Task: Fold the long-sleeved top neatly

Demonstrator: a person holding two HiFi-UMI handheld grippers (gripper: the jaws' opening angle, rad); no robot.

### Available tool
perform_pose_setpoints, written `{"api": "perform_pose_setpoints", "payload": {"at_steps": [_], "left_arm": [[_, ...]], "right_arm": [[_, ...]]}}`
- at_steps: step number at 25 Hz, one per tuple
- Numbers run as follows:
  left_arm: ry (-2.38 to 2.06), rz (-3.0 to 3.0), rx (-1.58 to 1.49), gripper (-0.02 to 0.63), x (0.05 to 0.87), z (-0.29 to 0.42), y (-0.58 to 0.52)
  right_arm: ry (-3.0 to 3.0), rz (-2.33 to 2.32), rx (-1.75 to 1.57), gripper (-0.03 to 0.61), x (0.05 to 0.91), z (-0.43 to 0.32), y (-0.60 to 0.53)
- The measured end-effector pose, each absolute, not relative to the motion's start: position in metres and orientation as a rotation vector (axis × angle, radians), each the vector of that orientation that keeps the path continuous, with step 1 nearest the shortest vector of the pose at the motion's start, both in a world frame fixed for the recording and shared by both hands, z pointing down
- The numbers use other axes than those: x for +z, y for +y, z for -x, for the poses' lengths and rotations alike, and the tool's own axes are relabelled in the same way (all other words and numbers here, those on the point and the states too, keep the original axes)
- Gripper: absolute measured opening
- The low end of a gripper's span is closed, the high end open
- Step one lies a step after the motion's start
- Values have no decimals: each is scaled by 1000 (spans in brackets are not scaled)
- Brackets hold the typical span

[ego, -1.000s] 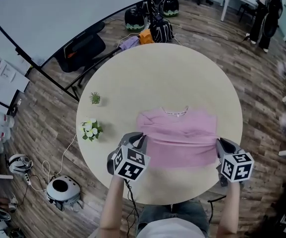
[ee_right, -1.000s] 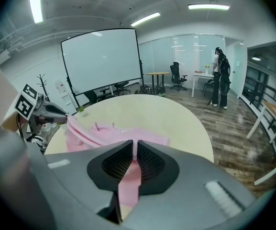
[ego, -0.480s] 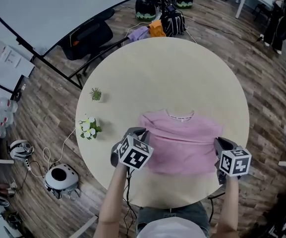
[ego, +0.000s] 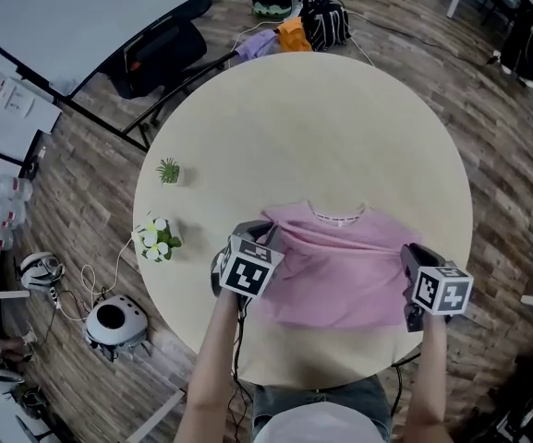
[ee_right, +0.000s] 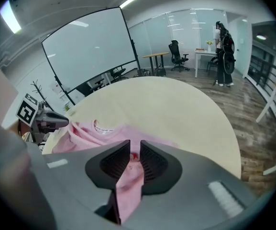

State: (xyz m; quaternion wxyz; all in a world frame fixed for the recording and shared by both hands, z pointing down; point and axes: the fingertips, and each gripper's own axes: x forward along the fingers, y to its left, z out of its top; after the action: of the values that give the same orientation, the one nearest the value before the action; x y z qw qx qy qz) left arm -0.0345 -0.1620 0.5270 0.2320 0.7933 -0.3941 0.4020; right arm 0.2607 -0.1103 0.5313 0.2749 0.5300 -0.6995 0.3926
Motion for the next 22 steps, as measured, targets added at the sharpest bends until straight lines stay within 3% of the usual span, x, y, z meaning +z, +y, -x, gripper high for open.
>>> {"api": "perform_pose_setpoints", "payload": {"at_steps": [4,7,14,19,22], "left_arm": [[-1127,-2171,1088,35,526,42,-172],[-1092,-2178,1124,36,530,44,-171],[-943,-2223,1222,161,551,25,-158],[-915,-2195,1256,143,569,19,-154],[-911,-2196,1233,89,571,18,-154]], "right_arm": [[-1888,-1479,1053,97,528,-271,-120],[-1897,-1477,1036,136,528,-277,-122],[-1869,-1301,957,155,559,-267,-116],[-1802,-1206,949,144,586,-259,-108],[-1809,-1181,943,77,590,-254,-106]]}}
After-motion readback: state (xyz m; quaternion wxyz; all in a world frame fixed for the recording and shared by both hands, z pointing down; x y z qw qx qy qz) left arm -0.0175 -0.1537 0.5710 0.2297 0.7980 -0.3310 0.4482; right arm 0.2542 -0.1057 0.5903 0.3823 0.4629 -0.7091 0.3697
